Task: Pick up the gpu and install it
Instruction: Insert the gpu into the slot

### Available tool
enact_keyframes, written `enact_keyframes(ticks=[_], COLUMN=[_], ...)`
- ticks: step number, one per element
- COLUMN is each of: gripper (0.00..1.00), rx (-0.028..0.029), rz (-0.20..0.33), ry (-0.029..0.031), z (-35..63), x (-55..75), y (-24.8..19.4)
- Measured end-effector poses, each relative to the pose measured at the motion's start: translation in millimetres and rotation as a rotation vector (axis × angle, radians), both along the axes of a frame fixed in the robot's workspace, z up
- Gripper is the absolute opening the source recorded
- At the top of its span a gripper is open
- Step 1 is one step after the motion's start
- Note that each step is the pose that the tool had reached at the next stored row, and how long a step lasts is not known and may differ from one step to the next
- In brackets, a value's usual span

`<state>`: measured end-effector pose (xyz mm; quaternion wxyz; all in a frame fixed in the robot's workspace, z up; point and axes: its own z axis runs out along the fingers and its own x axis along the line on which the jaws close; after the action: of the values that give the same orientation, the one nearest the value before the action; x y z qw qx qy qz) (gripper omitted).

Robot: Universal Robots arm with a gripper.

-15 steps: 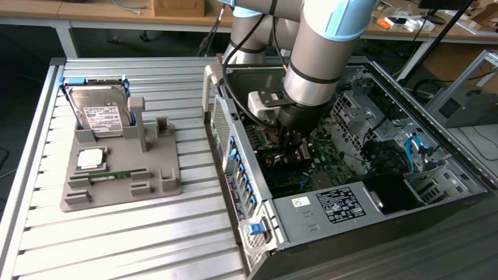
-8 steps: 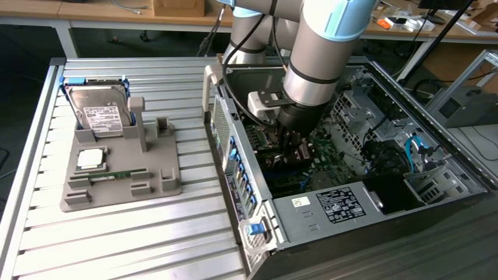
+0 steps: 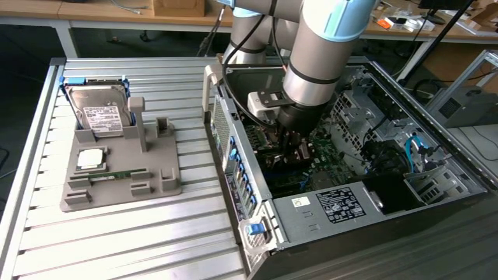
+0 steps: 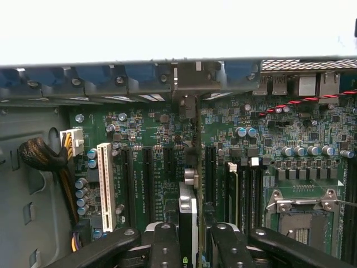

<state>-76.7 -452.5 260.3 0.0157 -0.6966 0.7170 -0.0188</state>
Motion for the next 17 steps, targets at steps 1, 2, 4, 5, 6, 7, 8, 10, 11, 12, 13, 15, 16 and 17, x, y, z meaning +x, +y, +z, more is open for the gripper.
enact_keyframes(ticks=[1, 2, 4, 5, 6, 7, 8, 10, 11, 12, 13, 15, 16, 17], gripper=[0.27, 0.27, 0.27, 0.27, 0.27, 0.27, 0.27, 0.27, 0.27, 0.27, 0.27, 0.27, 0.27, 0.27], rx=[0.0001, 0.0001, -0.0001, -0.0002, -0.0002, -0.0002, 0.0000, 0.0002, 0.0002, -0.0001, -0.0013, -0.0083, -0.0100, -0.0113], rz=[0.000, 0.000, 0.000, 0.000, 0.000, 0.000, 0.000, 0.000, 0.000, 0.000, 0.000, 0.000, 0.000, 0.000], ry=[-0.0001, -0.0001, 0.0000, 0.0001, 0.0001, 0.0000, 0.0000, -0.0001, -0.0001, -0.0001, -0.0001, -0.0004, -0.0003, -0.0001], z=[-0.3, -0.6, -1.0, -1.2, -1.3, -1.4, -1.5, -1.6, -1.6, -1.6, -1.7, -1.8, -1.7, -1.6], x=[0.0, 0.0, 0.0, 0.0, 0.0, 0.0, 0.0, 0.0, 0.0, 0.0, 0.0, 0.1, 0.1, 0.1], y=[0.0, 0.0, 0.0, 0.0, 0.0, 0.0, 0.0, 0.0, 0.0, 0.0, 0.1, 0.1, 0.2, 0.3])
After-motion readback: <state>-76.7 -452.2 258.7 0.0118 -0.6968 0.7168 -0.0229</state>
